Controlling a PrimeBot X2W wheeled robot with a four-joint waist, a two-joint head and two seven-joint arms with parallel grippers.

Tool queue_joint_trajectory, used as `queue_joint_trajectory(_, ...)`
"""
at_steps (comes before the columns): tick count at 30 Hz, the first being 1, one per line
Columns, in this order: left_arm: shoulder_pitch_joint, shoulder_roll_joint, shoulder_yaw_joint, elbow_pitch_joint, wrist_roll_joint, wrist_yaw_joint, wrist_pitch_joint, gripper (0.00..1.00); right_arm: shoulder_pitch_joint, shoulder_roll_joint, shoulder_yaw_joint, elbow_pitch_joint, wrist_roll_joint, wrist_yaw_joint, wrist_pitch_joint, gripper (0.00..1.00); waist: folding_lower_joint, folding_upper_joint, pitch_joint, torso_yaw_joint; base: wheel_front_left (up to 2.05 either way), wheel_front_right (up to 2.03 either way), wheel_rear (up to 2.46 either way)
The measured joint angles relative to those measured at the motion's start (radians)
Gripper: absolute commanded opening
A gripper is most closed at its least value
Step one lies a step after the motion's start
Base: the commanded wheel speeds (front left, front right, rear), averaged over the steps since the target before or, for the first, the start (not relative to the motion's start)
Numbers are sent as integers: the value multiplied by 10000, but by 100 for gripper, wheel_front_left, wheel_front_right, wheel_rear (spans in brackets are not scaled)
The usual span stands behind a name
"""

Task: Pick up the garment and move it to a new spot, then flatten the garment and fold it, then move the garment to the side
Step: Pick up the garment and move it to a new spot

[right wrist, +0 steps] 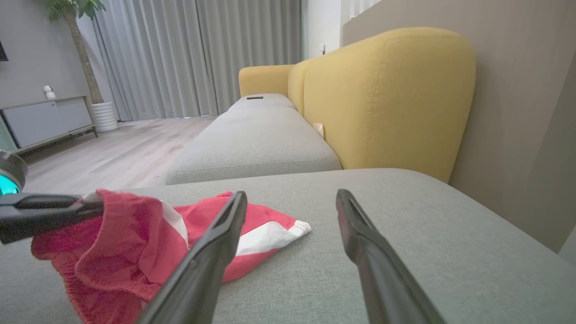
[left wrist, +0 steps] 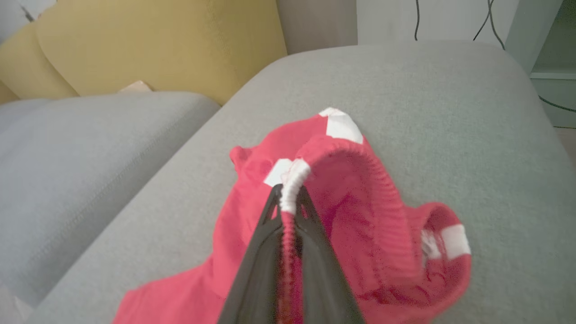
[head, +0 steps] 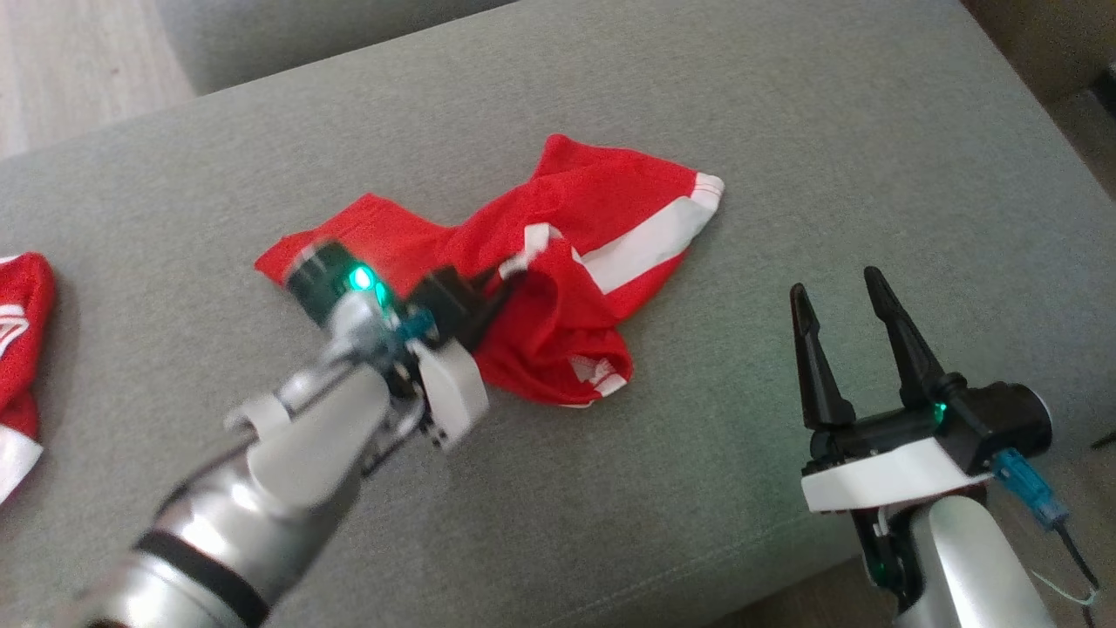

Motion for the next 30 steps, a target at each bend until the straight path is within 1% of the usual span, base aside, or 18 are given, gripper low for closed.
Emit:
queue_joint_trajectory(1, 244, -67, -4, -61, 2, 92, 0, 0, -2, 4, -8, -2, 0, 0, 0, 100, 0, 0, 19, 52, 0, 0, 0)
queue_joint_trajectory(2, 451, -125, 15, -159, 0, 125, 0, 79, 1, 12, -17, 2, 0, 0, 0, 100, 0, 0, 25, 113, 0, 0, 0)
queue_joint_trajectory(3, 632, -228, 42, -165, -2, 173, 0, 100, 6, 15, -52, 8, 0, 0, 0, 100, 0, 0, 13, 194, 0, 0, 0)
queue_joint_trajectory(5, 999, -408, 203, -458, 0, 384, 0, 100, 27, 19, -171, 44, -4, 0, 0, 100, 0, 0, -58, 383, 0, 0, 0)
queue_joint_trajectory(8, 1572, -518, 550, -1229, 4, 679, 2, 100, 222, 25, -286, 111, -17, 0, 0, 100, 0, 0, -354, 664, 0, 0, 0)
queue_joint_trajectory(12, 2671, -493, 1233, -2266, -6, 1204, -2, 100, 1012, 40, -474, 232, -136, 0, 0, 100, 0, 0, -965, 1113, 0, 0, 0)
queue_joint_trajectory(15, 3799, -449, 1927, -2627, -431, 1662, 0, 100, 1571, 46, -660, 247, -180, 0, 0, 100, 0, 0, -1357, 1635, 0, 0, 0)
queue_joint_trajectory(16, 4453, -305, 2366, -2915, -545, 1923, 8, 100, 1713, 58, -763, 245, -194, 0, 0, 100, 0, 0, -1586, 2011, 0, 0, 0)
queue_joint_trajectory(18, 5053, -201, 2997, -3348, -706, 2295, 8, 100, 1723, 65, -826, 219, -196, 0, 0, 100, 0, 0, -1804, 2371, 0, 0, 0)
queue_joint_trajectory(19, 5358, -155, 3335, -3597, -698, 2550, 8, 100, 1729, 65, -853, 213, -197, 0, 0, 100, 0, 0, -1915, 2539, 0, 0, 0)
queue_joint_trajectory(22, 6442, -192, 4638, -4521, -681, 3392, 8, 100, 1888, 69, -913, 207, -221, 0, 0, 100, 0, 0, -2258, 2961, 0, 0, 0)
queue_joint_trajectory(23, 6844, -213, 5014, -4807, -619, 3549, 8, 100, 1972, 73, -938, 205, -226, 0, 0, 100, 0, 0, -2370, 3068, 0, 0, 0)
queue_joint_trajectory(25, 7697, -387, 5766, -5398, -483, 3716, 8, 100, 2200, 79, -1028, 178, -224, 0, 0, 100, -1, 0, -2571, 3268, 0, 0, 0)
queue_joint_trajectory(27, 8449, -616, 6353, -5770, -249, 3720, 8, 100, 2374, 84, -1122, 159, -215, 0, 0, 100, -1, 0, -2741, 3431, 0, 0, 0)
queue_joint_trajectory(29, 9041, -823, 6761, -6006, 159, 3628, 8, 100, 2532, 86, -1139, 171, -119, 0, 0, 100, 0, 0, -2899, 3535, 0, 0, 0)
queue_joint_trajectory(30, 9255, -880, 6867, -6155, 383, 3482, 8, 100, 2598, 90, -1118, 173, -111, 0, 0, 100, -1, 0, -2963, 3571, 0, 0, 0)
